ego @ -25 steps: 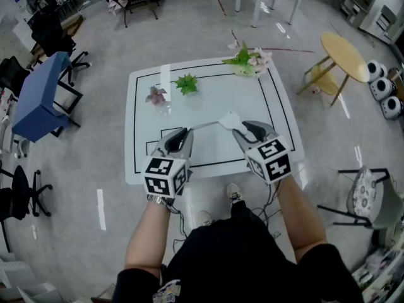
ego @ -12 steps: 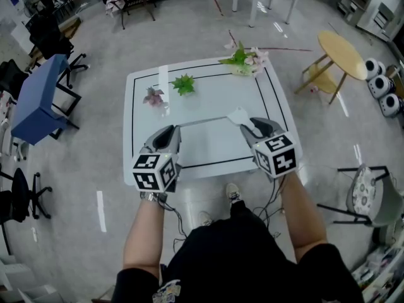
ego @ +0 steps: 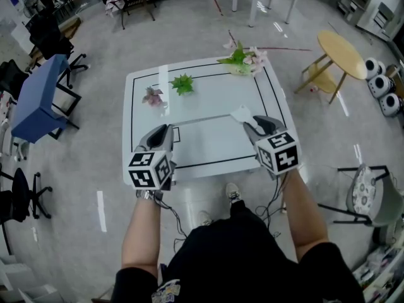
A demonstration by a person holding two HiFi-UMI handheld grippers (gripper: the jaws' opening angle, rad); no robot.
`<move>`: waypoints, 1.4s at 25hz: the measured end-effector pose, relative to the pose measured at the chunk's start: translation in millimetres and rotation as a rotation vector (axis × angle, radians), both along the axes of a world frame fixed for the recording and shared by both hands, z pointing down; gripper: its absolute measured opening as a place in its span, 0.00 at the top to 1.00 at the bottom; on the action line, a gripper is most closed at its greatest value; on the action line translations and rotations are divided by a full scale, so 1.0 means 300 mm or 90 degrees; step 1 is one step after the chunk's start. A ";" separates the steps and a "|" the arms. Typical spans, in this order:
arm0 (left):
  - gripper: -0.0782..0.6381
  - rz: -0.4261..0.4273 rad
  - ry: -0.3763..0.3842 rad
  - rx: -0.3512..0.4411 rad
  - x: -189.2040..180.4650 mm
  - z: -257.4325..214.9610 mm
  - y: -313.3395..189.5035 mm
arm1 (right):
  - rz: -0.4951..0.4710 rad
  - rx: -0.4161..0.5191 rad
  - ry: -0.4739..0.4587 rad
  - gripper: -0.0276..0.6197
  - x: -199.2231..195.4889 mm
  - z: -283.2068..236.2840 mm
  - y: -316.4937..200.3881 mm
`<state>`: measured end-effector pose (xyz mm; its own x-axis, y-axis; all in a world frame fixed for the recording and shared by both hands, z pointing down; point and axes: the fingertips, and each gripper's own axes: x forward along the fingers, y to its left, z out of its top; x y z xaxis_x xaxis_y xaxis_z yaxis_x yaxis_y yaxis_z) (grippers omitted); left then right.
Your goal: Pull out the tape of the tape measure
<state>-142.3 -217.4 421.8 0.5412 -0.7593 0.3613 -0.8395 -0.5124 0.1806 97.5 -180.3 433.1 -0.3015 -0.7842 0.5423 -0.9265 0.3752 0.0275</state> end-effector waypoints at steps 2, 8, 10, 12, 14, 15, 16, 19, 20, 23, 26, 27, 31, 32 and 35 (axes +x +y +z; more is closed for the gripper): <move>0.84 -0.002 -0.004 0.001 0.002 0.003 -0.004 | 0.000 0.000 0.000 0.76 0.003 0.003 -0.001; 0.84 -0.032 -0.016 -0.004 -0.028 0.010 -0.013 | 0.005 0.002 0.008 0.76 0.026 0.005 0.001; 0.84 -0.040 -0.013 -0.009 -0.044 0.018 -0.020 | 0.012 -0.001 0.003 0.76 0.046 0.011 -0.002; 0.84 -0.043 -0.011 -0.011 -0.051 0.023 -0.026 | 0.015 -0.004 -0.005 0.76 0.059 0.017 -0.003; 0.84 -0.054 -0.015 -0.010 -0.056 0.028 -0.032 | 0.017 -0.005 -0.003 0.76 0.064 0.022 -0.007; 0.84 -0.064 -0.017 -0.011 -0.063 0.032 -0.035 | 0.020 -0.004 0.003 0.76 0.070 0.025 -0.009; 0.84 -0.075 -0.020 -0.013 -0.074 0.037 -0.039 | 0.023 -0.003 0.009 0.76 0.080 0.029 -0.012; 0.84 -0.091 -0.029 -0.015 -0.096 0.049 -0.046 | 0.032 -0.008 0.001 0.76 0.107 0.036 -0.013; 0.84 -0.089 -0.030 -0.016 -0.095 0.052 -0.046 | 0.032 -0.010 -0.001 0.76 0.111 0.039 -0.012; 0.84 -0.088 -0.028 -0.019 -0.086 0.059 -0.047 | 0.033 -0.011 0.007 0.76 0.114 0.047 -0.012; 0.84 -0.086 -0.028 -0.021 -0.076 0.063 -0.052 | 0.033 -0.014 0.006 0.76 0.122 0.056 -0.016; 0.84 -0.086 -0.028 -0.022 -0.072 0.066 -0.053 | 0.033 -0.017 0.006 0.76 0.127 0.062 -0.017; 0.84 -0.081 -0.029 -0.027 -0.049 0.080 -0.055 | 0.031 -0.026 0.002 0.76 0.132 0.077 -0.021; 0.84 -0.080 -0.029 -0.028 -0.043 0.084 -0.057 | 0.029 -0.027 0.002 0.76 0.130 0.079 -0.023; 0.84 -0.080 -0.029 -0.031 -0.031 0.096 -0.068 | 0.026 -0.028 0.003 0.76 0.128 0.088 -0.039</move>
